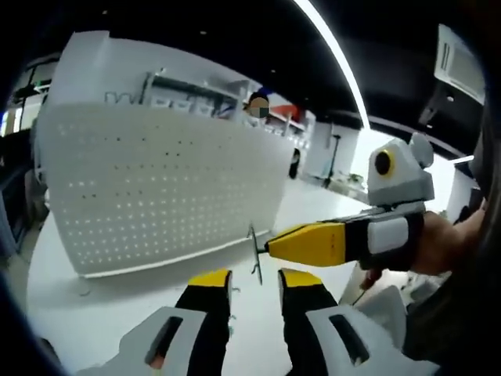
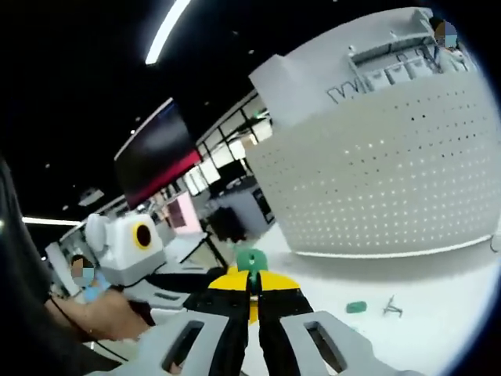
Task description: Insert the hook assembly into the mounting plate slot until the hook locks in place.
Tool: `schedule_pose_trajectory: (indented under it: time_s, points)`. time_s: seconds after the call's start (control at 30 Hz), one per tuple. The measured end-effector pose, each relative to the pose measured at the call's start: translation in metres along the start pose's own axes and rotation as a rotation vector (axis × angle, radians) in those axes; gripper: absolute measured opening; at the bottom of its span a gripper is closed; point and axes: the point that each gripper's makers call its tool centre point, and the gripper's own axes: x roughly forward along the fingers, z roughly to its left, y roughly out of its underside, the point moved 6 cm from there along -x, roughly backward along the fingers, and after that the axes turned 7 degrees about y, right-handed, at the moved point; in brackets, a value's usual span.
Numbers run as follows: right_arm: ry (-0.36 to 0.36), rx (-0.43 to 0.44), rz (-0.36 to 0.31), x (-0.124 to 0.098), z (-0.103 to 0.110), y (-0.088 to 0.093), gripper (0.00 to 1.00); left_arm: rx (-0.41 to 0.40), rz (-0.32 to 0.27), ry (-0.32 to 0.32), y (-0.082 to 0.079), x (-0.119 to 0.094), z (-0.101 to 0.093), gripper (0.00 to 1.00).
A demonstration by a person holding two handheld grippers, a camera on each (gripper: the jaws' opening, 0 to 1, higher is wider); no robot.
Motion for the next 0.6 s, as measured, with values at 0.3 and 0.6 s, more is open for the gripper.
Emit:
schedule_pose_trajectory:
  time_s: [0.3, 0.6]
  points:
    - [0.008, -0.037, 0.005, -0.0004, -0.0046, -0.0021, 0.0, 0.046, 0.027, 0.004, -0.0017, 0.0005, -0.0012, 0.54]
    - [0.02, -0.063, 0.004, -0.0019, -0.0092, -0.0026, 0.0, 0.003, 0.042, 0.013, -0.002, 0.0037, -0.0072, 0.85]
